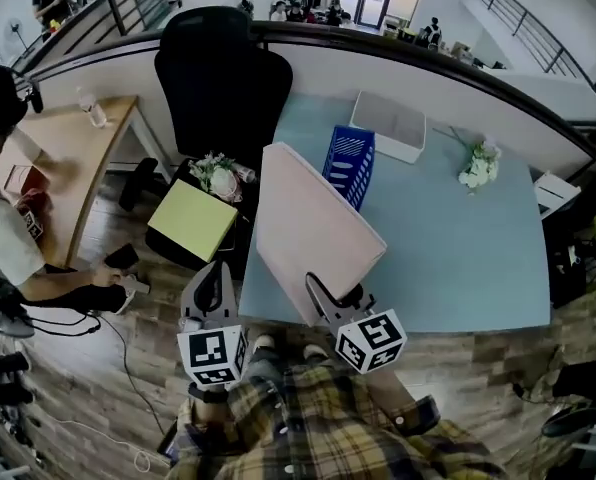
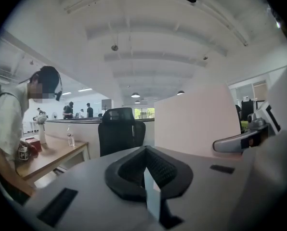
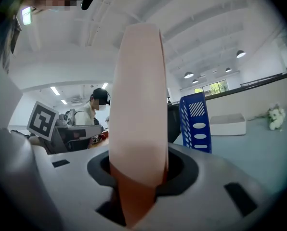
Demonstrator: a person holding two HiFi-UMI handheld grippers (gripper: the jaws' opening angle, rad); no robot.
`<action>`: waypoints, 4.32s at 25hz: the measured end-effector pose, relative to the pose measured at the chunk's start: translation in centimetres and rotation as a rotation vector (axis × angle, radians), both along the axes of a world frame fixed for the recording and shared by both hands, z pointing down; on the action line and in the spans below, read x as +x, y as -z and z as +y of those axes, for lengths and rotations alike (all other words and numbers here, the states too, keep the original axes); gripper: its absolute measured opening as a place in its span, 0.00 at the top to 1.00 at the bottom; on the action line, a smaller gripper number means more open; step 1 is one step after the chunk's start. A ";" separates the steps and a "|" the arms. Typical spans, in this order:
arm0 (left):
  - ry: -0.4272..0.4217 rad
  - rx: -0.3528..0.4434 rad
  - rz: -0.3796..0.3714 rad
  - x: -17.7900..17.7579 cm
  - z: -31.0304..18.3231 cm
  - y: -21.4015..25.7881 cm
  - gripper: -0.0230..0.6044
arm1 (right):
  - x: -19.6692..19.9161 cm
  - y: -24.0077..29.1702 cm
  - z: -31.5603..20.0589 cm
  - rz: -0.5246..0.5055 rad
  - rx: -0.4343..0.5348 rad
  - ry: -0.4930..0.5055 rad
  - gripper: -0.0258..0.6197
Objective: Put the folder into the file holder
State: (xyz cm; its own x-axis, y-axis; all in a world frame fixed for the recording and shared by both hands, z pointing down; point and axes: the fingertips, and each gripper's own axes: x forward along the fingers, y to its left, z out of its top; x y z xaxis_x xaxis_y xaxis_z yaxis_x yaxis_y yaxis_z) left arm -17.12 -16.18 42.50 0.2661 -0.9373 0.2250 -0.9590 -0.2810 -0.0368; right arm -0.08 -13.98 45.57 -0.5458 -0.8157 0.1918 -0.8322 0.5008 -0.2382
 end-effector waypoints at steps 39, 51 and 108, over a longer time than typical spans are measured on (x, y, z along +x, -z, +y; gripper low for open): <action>-0.377 -0.007 0.030 3.9 -1.8 -0.1 0.98 | 0.9 3.1 4.3 0.009 0.043 -0.337 0.71; -0.429 -0.011 0.038 6.4 -0.8 0.0 0.98 | 4.3 5.5 6.5 -0.001 0.092 -0.419 0.71; -0.492 -0.047 0.021 10.2 -4.9 -1.6 0.98 | 9.2 7.0 -3.7 0.061 0.259 -0.671 0.71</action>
State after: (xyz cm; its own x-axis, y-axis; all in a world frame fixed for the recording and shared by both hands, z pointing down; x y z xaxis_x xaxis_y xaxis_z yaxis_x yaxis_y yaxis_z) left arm -6.91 -21.11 44.13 0.6793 -0.6886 0.2536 -0.7127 -0.7014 0.0044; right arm 9.10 -17.67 38.58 0.0940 -0.9948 -0.0392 -0.9883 -0.0885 -0.1238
